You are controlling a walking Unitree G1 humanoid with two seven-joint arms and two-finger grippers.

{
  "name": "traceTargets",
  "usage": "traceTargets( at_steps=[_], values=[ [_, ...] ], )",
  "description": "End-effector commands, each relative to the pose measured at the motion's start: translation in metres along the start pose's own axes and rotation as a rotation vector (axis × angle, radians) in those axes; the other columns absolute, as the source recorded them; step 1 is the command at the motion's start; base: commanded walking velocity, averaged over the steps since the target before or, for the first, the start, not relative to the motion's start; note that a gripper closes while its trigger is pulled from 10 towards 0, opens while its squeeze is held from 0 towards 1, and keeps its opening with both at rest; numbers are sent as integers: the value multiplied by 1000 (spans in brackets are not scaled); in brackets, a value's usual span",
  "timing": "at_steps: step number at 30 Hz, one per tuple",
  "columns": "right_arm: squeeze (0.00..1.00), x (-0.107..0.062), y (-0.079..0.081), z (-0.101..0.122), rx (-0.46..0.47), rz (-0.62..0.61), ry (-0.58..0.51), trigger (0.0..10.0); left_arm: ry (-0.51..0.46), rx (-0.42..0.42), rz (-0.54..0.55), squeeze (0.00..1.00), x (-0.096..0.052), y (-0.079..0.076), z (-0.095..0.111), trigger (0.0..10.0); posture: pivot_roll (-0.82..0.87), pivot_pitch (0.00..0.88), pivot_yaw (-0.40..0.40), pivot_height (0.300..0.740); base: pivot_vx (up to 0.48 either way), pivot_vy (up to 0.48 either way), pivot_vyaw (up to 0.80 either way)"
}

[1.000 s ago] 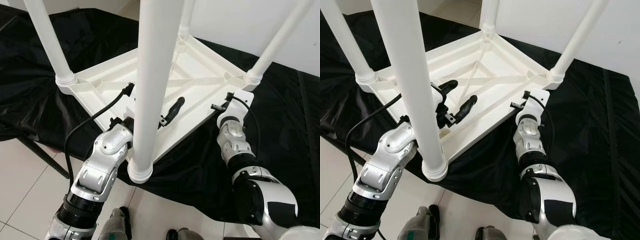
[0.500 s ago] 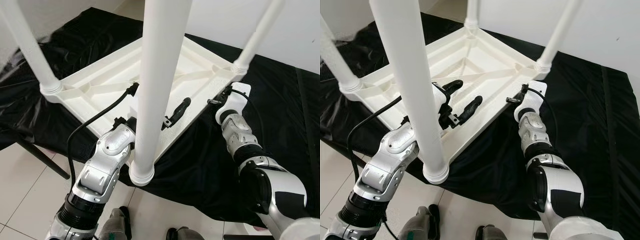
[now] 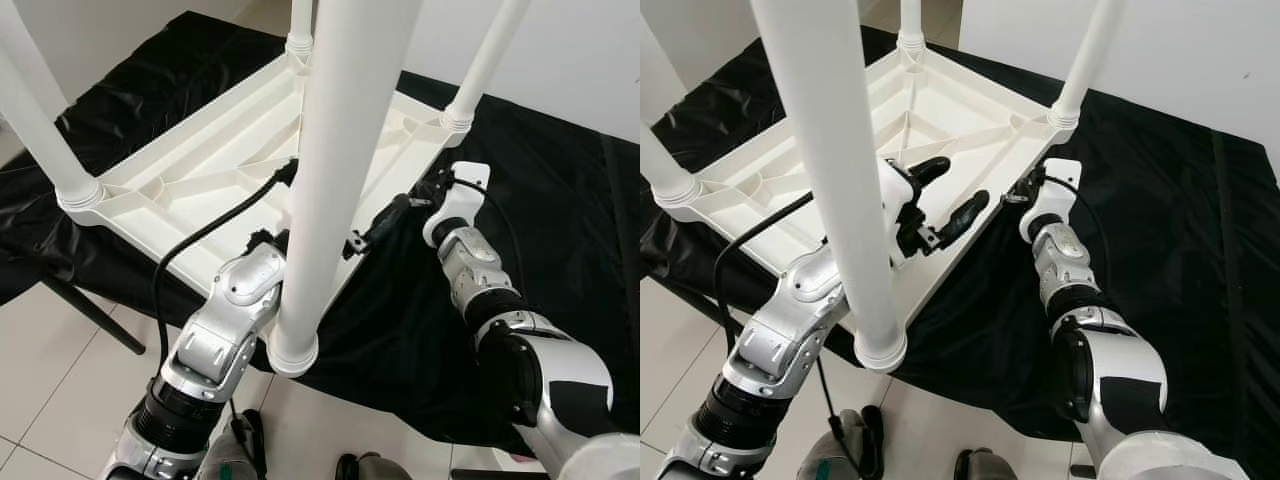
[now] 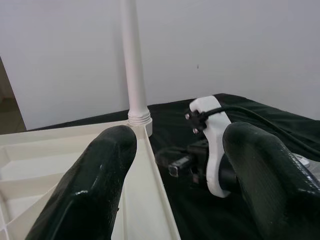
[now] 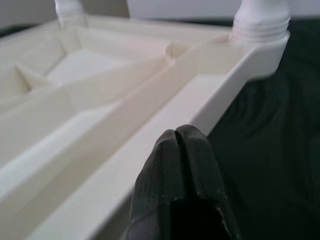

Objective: Building children table

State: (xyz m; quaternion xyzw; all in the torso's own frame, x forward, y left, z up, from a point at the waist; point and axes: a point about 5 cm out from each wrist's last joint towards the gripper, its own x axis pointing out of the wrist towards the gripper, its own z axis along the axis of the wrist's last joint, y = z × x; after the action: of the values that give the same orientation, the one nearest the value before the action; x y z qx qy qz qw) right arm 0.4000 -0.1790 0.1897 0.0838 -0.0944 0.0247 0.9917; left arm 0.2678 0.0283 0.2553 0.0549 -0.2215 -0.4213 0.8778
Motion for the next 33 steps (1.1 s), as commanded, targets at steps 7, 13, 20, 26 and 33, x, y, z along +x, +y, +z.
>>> traceTargets(
  at_steps=[7, 13, 20, 26, 33],
  values=[
    [0, -21, 5, -5, 39, 77, -128, 10000, -25, -5, -54, 0, 11, -7, 7, 10000, 179, 205, -30, 740, 0, 0, 0],
    [0, -32, 5, -8, 41, 101, -148, 10000, -22, -6, -34, 0, 18, -5, 8, 10000, 167, 200, -27, 740, 0, 0, 0],
    [0, -47, 3, -9, 27, 97, -177, 10000, 1, -26, 7, 0, 35, -6, 5, 10000, 147, 191, -18, 740, 0, 0, 0],
    [0, -56, -4, -3, 23, 90, -190, 10000, 22, -32, 39, 0, 40, -4, 0, 10000, 130, 181, -13, 740, 0, 0, 0],
    [0, -63, -2, -2, 25, 113, -185, 10000, 108, 70, 85, 0, 12, 31, -17, 10000, 141, 176, -20, 740, 0, 0, 0]
  ],
)
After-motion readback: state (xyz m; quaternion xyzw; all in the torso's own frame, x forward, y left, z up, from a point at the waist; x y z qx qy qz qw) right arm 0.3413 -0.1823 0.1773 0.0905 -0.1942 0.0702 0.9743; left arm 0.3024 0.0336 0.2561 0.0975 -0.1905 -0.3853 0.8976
